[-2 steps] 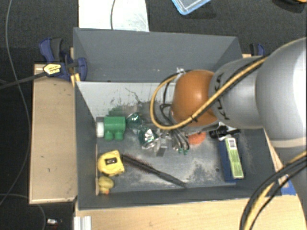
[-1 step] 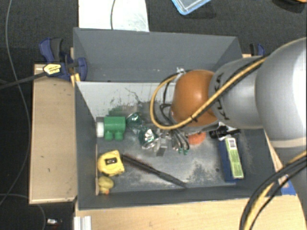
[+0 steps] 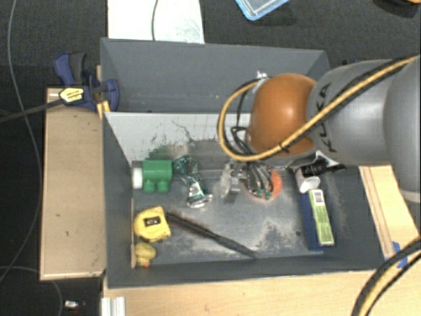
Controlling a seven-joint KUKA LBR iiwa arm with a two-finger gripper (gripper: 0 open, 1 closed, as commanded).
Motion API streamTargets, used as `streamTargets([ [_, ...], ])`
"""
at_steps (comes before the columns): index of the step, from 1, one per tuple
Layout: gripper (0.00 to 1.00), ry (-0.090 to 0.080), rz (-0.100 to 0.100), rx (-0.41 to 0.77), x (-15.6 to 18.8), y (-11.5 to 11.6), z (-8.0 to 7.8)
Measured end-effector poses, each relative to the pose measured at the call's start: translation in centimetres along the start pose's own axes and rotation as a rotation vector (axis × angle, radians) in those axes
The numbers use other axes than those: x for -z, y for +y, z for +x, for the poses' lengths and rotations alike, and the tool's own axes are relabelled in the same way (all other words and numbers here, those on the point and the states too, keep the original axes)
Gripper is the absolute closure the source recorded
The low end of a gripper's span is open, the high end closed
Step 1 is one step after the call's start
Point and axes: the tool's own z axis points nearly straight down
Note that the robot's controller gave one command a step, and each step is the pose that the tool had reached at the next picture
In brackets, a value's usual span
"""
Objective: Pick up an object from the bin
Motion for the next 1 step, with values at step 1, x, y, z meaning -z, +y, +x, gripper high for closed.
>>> streamTargets([
  [1,1.0,0.001,0.0,-0.012,6.89,0.81,-0.12],
])
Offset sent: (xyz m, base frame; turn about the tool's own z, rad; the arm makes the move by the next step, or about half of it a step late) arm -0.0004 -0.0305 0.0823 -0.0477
